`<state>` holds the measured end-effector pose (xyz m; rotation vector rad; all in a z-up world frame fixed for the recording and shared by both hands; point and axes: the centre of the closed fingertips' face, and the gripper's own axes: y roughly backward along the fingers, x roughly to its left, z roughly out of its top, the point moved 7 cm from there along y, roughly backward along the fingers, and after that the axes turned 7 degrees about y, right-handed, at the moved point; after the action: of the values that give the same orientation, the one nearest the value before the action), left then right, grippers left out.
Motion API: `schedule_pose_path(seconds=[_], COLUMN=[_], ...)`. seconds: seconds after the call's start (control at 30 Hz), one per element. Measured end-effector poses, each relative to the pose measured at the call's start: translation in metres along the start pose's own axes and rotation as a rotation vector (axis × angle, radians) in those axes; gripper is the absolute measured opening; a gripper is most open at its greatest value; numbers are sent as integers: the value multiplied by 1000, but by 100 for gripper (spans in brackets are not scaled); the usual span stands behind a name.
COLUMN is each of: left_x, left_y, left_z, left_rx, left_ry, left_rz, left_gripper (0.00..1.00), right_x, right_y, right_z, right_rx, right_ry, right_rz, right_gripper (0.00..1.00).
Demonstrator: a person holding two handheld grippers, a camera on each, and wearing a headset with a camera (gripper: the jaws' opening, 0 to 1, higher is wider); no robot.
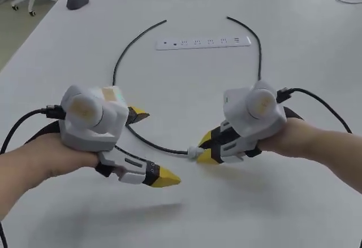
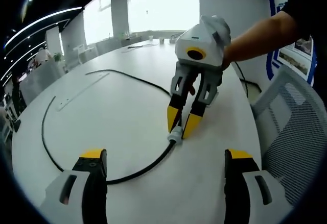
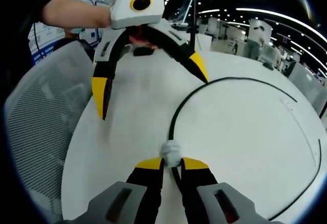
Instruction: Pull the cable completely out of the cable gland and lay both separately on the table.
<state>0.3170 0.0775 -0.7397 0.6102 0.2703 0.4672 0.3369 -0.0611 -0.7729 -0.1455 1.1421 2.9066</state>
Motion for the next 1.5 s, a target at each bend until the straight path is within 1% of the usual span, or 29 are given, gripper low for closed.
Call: schedule_pose_path(seconds=[0.03, 0.07, 0.1, 0.13, 0.17, 0.23, 0.27, 0.3, 0.33, 0.37, 0.4, 0.43, 0.47, 0.5, 0.53, 0.57, 0.6, 0.63, 0.7, 0.73, 0.8, 0.93, 1.0, 1.1, 1.2, 1.3, 1.37, 1.5], left_x=[-1, -2, -2, -4, -6, -10, -11, -16, -17, -20, -20, -21, -24, -27, -30, -34, -36, -36, -37, -39, -41, -44, -47, -47, -49, -47, -46, -47], left_y=[-1, -3, -4, -5, -8, -10, -11, -12, -13, -15, -16, -19, -20, -21, -21, -22, -22, -23, -23, -24, -24, -24, -24, -24, -23, -22, -21, -19], left_z=[0, 1, 2, 3, 5, 8, 8, 8, 9, 8, 8, 5, 3, 2, 2, 2, 3, 4, 4, 5, 6, 10, 12, 11, 12, 12, 12, 13], left_rx=[-6, -32, -41, -55, -70, -86, -85, -71, -77, -71, -75, -66, -51, -64, -68, -82, -86, -93, -105, -106, -109, -124, -125, -115, -109, -110, -114, -118], left_ry=[7, -7, -6, 18, 65, 106, 127, 192, 210, 227, 226, 224, 254, 253, 275, 289, 285, 291, 281, 295, 321, 348, 358, 331, 346, 335, 338, 321], left_rz=[-3, -8, -11, -19, -42, -73, -87, -122, -134, -161, -160, -163, -181, -216, -232, -254, -266, -270, -271, -289, -323, -362, -385, -390, -405, -396, -392, -398], left_gripper=[92, 91, 90, 89, 87, 80, 74, 65, 60, 56, 55, 57, 59, 57, 56, 55, 53, 51, 48, 48, 42, 29, 26, 24, 23, 19, 16, 16], right_x=[2, 5, 8, 10, 13, 16, 17, 19, 20, 21, 22, 24, 25, 27, 28, 29, 30, 31, 31, 32, 32, 38, 40, 42, 42, 43, 44, 45], right_y=[1, 3, 5, 6, 9, 12, 14, 16, 18, 20, 21, 23, 24, 26, 27, 28, 29, 29, 30, 30, 32, 36, 37, 38, 39, 41, 41, 41], right_z=[0, 1, 2, 3, 4, 6, 8, 10, 12, 14, 16, 17, 18, 19, 20, 19, 19, 19, 18, 18, 17, 20, 22, 22, 22, 24, 25, 27], right_rx=[-3, -7, -8, -10, -13, -17, -26, -34, -36, -39, -42, -46, -49, -60, -61, -59, -57, -57, -53, -54, -55, -62, -63, -59, -62, -66, -70, -72], right_ry=[7, 16, 19, 28, 45, 45, 50, 60, 62, 65, 70, 73, 73, 76, 83, 92, 98, 101, 112, 113, 115, 130, 141, 149, 153, 161, 165, 178], right_rz=[6, 13, 17, 23, 22, 29, 31, 29, 28, 25, 21, 16, 17, 20, 22, 20, 23, 25, 26, 29, 33, 42, 47, 44, 48, 49, 49, 45], right_gripper=[8, 8, 8, 8, 8, 8, 8, 8, 8, 8, 8, 8, 8, 8, 8, 8, 8, 8, 8, 8, 8, 8, 8, 8, 8, 8, 8, 8])
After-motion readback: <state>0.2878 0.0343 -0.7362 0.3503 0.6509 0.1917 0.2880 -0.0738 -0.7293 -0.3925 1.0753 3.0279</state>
